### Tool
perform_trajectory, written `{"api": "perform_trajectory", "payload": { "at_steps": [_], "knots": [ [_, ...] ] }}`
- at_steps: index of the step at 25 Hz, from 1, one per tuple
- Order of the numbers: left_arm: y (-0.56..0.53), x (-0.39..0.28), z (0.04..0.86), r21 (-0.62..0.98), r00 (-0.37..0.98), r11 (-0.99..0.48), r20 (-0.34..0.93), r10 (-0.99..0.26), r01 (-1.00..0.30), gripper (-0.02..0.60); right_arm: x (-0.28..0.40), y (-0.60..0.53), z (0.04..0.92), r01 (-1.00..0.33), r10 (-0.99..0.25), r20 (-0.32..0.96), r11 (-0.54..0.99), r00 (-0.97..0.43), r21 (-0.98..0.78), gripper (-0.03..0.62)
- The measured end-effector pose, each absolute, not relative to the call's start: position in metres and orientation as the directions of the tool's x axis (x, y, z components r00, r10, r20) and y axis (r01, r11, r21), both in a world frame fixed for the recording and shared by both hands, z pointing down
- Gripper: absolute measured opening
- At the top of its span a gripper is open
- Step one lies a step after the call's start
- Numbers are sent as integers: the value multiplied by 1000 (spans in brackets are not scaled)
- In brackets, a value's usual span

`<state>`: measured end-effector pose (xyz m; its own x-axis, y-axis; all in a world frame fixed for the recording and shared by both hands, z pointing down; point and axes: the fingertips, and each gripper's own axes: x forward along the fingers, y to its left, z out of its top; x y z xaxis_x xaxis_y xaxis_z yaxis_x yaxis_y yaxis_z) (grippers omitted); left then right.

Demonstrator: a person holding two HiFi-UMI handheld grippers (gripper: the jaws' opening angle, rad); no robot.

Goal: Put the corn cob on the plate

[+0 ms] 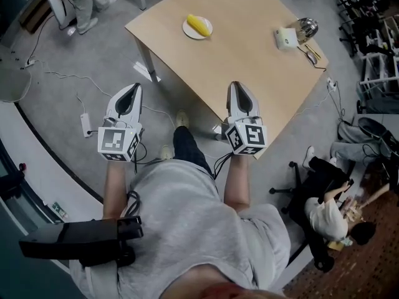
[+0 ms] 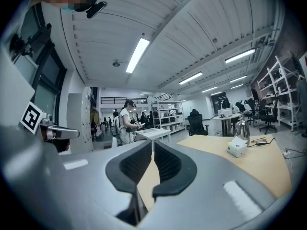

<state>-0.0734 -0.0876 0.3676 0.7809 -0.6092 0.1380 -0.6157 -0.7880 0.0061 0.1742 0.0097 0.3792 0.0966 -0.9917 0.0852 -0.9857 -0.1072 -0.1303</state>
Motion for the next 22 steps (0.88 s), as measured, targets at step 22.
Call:
{"api": "perform_trajectory", "payload": {
  "at_steps": [22],
  "knots": [
    [-59, -86, 357, -16, 822, -827, 104, -560, -562, 20, 137, 55, 367, -985, -989, 37, -144, 141, -90, 5]
  ]
}}
